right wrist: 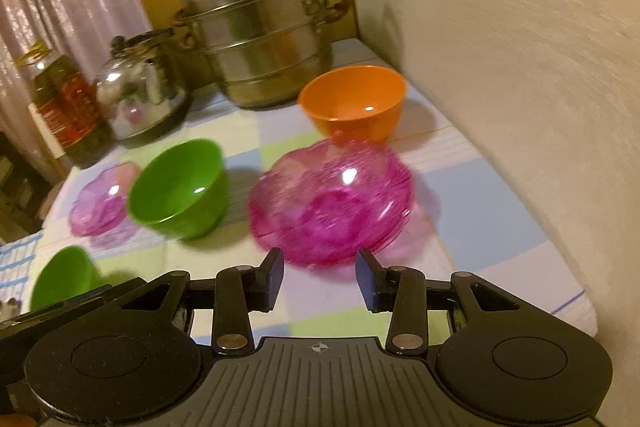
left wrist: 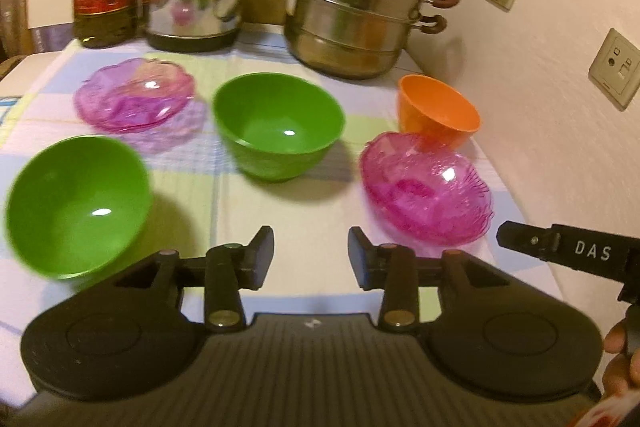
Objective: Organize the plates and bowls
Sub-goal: 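Open both grippers and pull back from the stacked plates, then move both grippers to the small pink plate beside the kettle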
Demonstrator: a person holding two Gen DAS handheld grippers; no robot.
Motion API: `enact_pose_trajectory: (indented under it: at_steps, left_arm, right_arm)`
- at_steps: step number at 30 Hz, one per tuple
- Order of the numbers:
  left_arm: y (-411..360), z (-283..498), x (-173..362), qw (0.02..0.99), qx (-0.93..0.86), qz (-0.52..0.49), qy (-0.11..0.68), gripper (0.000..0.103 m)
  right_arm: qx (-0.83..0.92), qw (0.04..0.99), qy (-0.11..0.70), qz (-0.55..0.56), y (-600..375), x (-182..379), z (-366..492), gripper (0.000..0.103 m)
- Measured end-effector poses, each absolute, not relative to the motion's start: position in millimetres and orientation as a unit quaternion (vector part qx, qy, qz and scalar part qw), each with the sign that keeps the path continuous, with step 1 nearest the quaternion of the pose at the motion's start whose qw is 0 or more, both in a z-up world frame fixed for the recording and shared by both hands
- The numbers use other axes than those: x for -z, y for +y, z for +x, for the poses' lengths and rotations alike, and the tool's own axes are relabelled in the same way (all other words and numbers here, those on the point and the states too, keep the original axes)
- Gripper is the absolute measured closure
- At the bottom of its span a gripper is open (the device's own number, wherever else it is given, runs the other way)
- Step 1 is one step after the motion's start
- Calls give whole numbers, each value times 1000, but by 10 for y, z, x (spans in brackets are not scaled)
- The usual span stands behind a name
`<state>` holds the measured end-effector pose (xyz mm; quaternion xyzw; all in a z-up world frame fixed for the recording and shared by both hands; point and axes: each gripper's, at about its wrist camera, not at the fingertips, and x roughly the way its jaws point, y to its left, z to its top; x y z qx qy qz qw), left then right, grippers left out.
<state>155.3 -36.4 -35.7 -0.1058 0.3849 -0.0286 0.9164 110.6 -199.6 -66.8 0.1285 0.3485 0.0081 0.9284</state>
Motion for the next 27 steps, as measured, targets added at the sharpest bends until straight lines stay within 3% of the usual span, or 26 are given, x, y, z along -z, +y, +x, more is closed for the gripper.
enact_pose_trajectory:
  at_steps: [7,22,24,27]
  left_arm:
    - [-28,1184,121,922,-1,-98,375,53]
    - [587,801,-202,930,-46,-106,350,51]
    - [640,797,-241,931,-49,-107,346,51]
    - [730,803,-291,932,-52,-111,342,51]
  right_arm:
    - [-45,930,347,111,-1595,545,855,63]
    - [-100,933,339,61,-922,367,733,62]
    - [-106,933,339,55,-853,355,753,60]
    - [-114,933,339,46,-755,347,786,49]
